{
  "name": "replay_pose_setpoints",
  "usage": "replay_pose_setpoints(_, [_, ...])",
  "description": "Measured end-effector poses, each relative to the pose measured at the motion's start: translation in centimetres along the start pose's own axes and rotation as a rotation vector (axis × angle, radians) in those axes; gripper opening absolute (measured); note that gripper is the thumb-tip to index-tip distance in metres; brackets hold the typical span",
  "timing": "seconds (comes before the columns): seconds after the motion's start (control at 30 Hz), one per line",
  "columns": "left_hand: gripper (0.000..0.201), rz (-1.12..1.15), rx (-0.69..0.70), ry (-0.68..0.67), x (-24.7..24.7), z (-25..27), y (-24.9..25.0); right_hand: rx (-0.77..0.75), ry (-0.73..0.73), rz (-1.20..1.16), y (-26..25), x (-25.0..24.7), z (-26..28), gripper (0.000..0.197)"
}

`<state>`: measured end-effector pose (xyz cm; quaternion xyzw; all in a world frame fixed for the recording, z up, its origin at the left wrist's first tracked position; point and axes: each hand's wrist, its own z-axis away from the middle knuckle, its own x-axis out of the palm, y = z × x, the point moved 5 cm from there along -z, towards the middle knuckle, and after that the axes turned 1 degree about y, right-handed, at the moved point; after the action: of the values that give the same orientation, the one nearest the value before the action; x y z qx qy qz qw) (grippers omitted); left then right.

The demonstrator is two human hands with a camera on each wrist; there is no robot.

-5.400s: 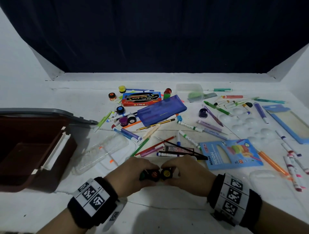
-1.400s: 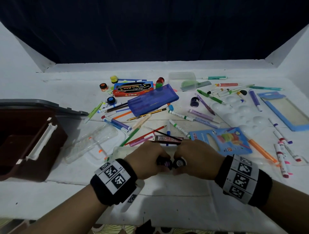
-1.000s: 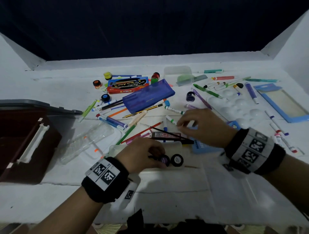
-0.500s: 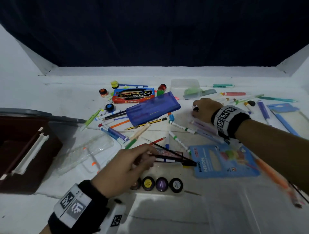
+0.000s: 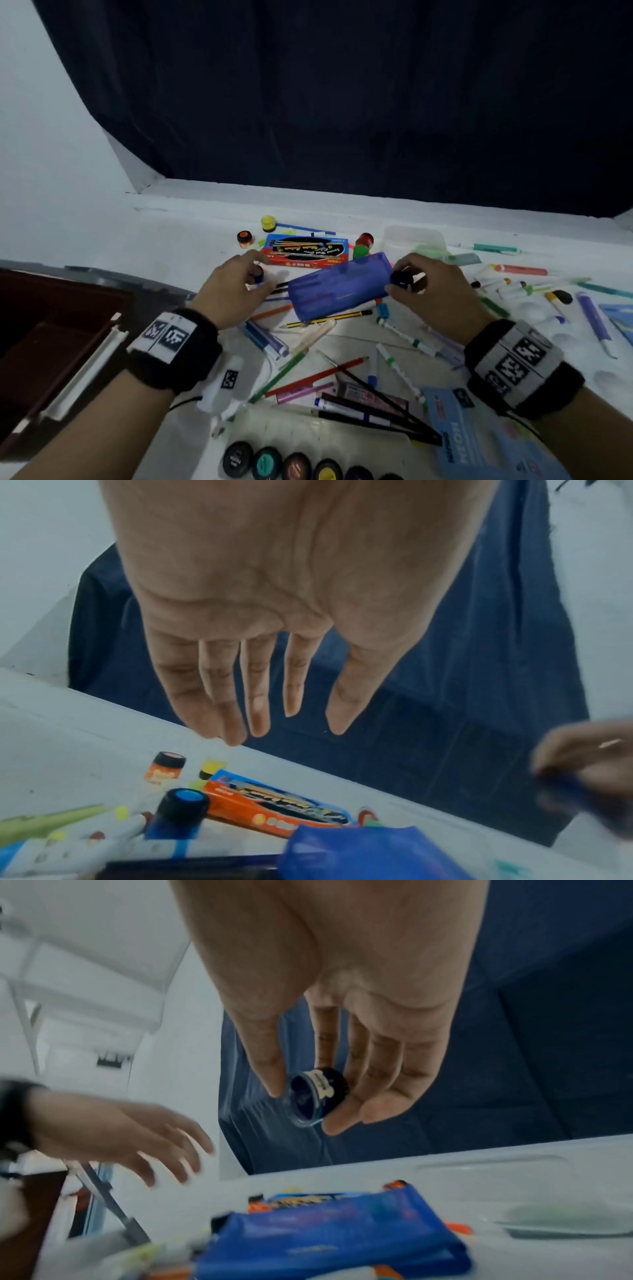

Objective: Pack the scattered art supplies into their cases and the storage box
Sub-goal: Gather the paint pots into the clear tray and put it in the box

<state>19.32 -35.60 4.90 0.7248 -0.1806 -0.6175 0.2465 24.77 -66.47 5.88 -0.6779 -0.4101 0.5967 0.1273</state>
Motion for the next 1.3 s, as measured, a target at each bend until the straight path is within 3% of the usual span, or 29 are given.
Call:
replay_pose_setpoints(0.13, [0.051, -0.299, -0.125, -0.143, 2.3, -5.8, -3.4, 0.022, 0.027, -0.284, -4.2, 0.2, 2.9, 0.016])
replay_pose_setpoints(0.3, [0.041, -0.558, -0.148, -0.266, 4.9, -9.8, -6.5, 0.096, 0.001, -0.410, -6.3, 1.7, 6.0, 0.021])
replay_pose_setpoints(0.5, [0.024, -0.614, -0.110, -0.256, 5.4, -11.4, -7.4, 0.205, 0.042, -0.572, -6.1, 2.2, 8.6, 0.020])
replay_pose_setpoints(0.6, [0.021, -0.537, -0.129, -0.214, 4.4, -10.8, -6.3, 0.214, 0.066, -0.601, -6.0, 1.9, 9.4, 0.023])
replay_pose_setpoints(0.7, [0.028, -0.400, -0.094, -0.119, 1.7, -8.9, -3.6, 0.199, 0.076, -0.613, -6.1, 1.1, 9.8, 0.025])
replay_pose_setpoints(0.83, [0.017, -0.119, 0.105, -0.018, -1.7, -2.1, 2.6, 0.191, 0.036, -0.567, -5.6, 0.7, 11.0, 0.030])
replay_pose_setpoints(0.93, [0.014, 0.064, 0.260, -0.118, -1.7, 4.2, 6.7, 0.183, -0.070, -0.440, -4.6, 1.7, 12.6, 0.036])
replay_pose_setpoints(1.1, [0.032, 0.104, 0.344, -0.361, 3.6, 11.1, 9.0, -0.036, -0.217, 0.103, -4.0, 2.9, 14.6, 0.032])
replay_pose_setpoints(1.2, [0.030, 0.071, 0.412, -0.479, 6.5, 13.2, 10.2, -0.045, -0.287, 0.104, -3.7, 3.6, 15.4, 0.033])
replay_pose_setpoints(1.3, [0.025, -0.027, 0.440, -0.486, 8.2, 13.9, 10.7, -0.064, -0.286, 0.126, -3.6, 4.0, 15.6, 0.033])
